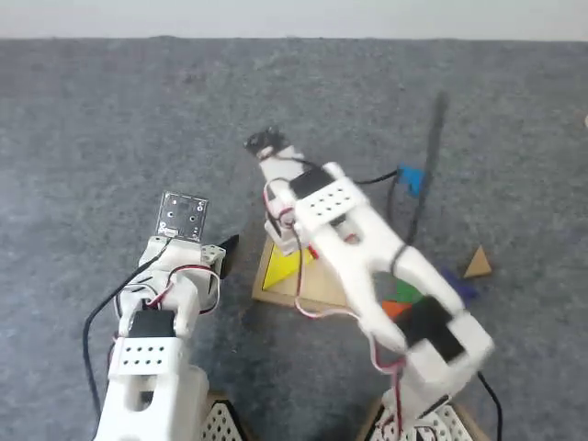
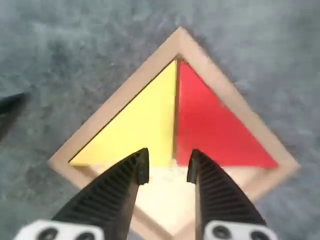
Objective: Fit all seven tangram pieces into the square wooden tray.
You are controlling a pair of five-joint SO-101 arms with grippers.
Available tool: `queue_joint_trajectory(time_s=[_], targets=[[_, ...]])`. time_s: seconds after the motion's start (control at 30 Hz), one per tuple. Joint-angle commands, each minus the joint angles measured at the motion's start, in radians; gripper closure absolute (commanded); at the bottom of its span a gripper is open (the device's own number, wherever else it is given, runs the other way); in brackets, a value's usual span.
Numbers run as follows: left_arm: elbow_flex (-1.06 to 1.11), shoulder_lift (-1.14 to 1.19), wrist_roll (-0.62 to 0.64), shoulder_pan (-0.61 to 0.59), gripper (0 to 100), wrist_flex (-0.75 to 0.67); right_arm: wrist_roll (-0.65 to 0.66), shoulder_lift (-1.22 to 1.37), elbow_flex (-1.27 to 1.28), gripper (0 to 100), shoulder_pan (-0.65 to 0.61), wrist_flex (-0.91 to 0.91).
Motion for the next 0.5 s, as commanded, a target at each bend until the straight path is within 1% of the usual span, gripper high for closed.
queue_joint_trajectory(time_s=[0.0,0.07,0.17,0.27,0.37,0.47], targets=[[-0.007,-0.023,0.005,-0.005,72,-0.026,0.038,-0.288,0.012,84.6,0.05,0.097],[-0.007,-0.023,0.005,-0.005,72,-0.026,0.06,-0.387,0.075,84.7,0.097,0.094],[-0.007,-0.023,0.005,-0.003,72,-0.026,0.091,-0.506,0.164,84.4,0.213,0.094],[-0.007,-0.023,0.005,0.0,72,-0.026,0.115,-0.593,0.252,84.4,0.374,0.073],[-0.008,-0.023,0.005,0.0,72,-0.026,0.129,-0.622,0.308,84.5,0.541,0.101],[-0.008,-0.023,0.005,0.0,72,-0.025,0.247,-0.605,0.393,84.4,0.65,0.097]])
